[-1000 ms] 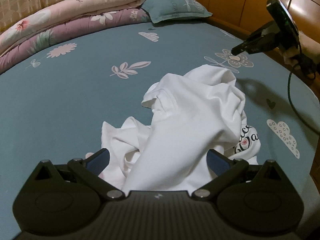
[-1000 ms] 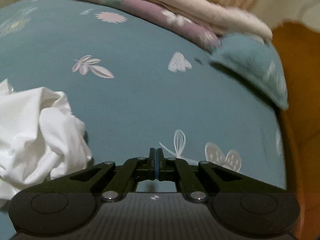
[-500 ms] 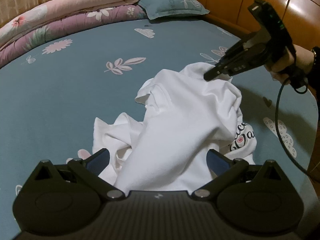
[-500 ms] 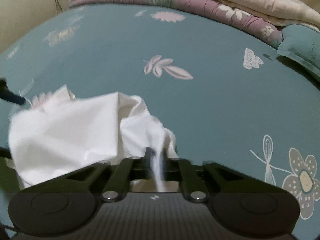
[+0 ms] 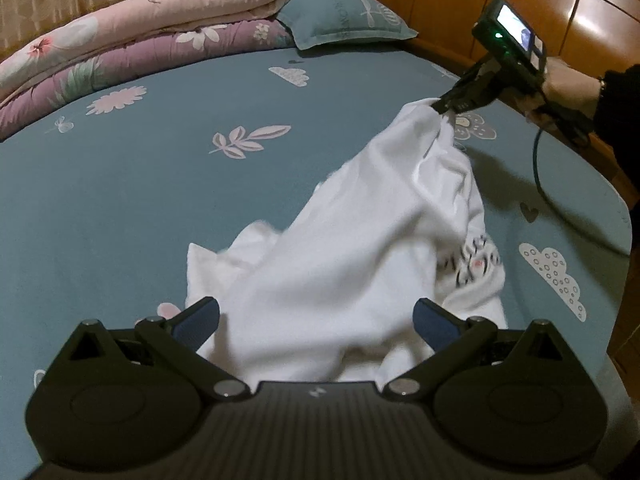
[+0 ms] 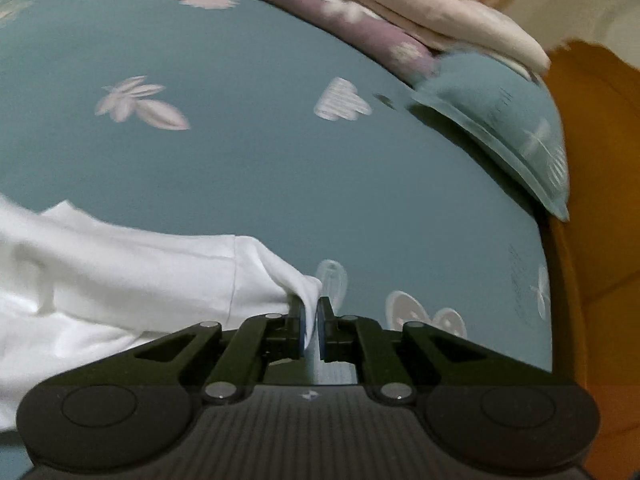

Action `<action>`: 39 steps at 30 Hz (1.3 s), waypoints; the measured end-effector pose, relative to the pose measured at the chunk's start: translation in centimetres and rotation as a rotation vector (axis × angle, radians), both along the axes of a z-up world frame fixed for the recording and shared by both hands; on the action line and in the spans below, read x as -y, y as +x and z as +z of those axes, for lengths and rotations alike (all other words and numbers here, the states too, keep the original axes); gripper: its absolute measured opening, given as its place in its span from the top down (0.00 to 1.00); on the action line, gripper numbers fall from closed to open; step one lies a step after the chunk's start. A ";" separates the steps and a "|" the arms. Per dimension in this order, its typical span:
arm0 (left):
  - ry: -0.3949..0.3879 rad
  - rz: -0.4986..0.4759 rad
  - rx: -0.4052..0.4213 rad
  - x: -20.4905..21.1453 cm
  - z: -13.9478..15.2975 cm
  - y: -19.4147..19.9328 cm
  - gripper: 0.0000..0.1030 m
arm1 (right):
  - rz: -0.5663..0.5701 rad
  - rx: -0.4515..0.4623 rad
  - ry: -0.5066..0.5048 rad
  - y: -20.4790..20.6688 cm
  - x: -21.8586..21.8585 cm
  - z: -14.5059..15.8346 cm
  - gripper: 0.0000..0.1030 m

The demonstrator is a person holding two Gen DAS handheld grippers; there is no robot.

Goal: Fold clothes
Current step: 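Swing the held shirt out across the bed and open the right gripper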

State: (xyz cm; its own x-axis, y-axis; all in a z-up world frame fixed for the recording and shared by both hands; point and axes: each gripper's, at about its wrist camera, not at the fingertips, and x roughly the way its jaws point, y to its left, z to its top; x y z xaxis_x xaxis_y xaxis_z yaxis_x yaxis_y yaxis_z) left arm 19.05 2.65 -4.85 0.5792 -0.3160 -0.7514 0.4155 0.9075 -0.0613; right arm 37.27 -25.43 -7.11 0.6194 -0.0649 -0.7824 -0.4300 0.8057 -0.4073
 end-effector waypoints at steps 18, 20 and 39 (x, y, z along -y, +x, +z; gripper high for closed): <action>0.000 0.045 -0.053 -1.1 -1.4 -0.6 0.01 | -0.040 -0.038 0.311 -8.0 0.9 3.3 0.51; 0.012 0.059 -0.046 -1.3 -1.6 -0.9 0.01 | -0.001 -0.045 0.346 -10.7 -0.2 3.6 0.45; 0.131 0.134 0.103 0.4 -4.8 6.2 0.01 | -0.077 -0.121 0.619 -22.7 -4.3 -0.7 0.17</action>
State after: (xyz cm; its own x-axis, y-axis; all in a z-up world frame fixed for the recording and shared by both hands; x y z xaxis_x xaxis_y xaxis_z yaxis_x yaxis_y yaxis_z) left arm 25.29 2.29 -9.61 0.6854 -0.1346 -0.7156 0.2887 0.9524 0.0974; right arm 14.53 -21.14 -7.77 0.5355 0.3810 -0.7537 -0.3755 0.9068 0.1916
